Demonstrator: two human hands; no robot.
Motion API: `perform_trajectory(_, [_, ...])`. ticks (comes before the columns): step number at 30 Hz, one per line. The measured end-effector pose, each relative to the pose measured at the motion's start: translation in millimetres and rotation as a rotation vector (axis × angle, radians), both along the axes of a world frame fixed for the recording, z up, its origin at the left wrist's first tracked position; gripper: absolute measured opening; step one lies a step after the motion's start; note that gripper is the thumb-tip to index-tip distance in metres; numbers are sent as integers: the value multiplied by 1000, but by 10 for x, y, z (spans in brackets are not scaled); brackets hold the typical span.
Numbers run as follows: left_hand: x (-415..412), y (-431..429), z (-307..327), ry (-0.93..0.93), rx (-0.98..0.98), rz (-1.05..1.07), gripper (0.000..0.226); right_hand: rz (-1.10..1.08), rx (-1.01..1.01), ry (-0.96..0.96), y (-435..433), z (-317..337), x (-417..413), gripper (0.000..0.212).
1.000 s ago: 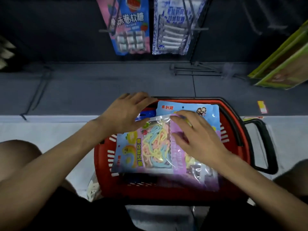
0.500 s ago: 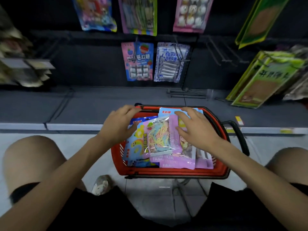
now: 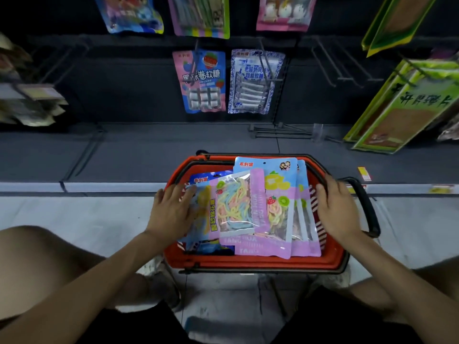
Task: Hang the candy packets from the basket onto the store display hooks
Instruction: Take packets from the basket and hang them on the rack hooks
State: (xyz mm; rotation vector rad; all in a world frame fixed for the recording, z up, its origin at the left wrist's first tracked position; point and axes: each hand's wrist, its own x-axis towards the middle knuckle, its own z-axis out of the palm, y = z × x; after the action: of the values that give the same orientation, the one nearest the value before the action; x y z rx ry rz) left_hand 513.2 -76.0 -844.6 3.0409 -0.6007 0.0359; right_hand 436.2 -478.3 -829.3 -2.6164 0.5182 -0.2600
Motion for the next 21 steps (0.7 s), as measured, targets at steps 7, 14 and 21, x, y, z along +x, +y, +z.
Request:
perform_trajectory(7, [42,44,-261,93,-51,191,89,107,-427,261,-134,-468,-198,77])
perform_trajectory(14, [203,80,-219,128,-322,360,59,-146,-145,298,-147,-341,53,63])
perform_trajectory(21, [271,204,-216,81,-381,403,56,-164,-45,199,-73,-285,284,65])
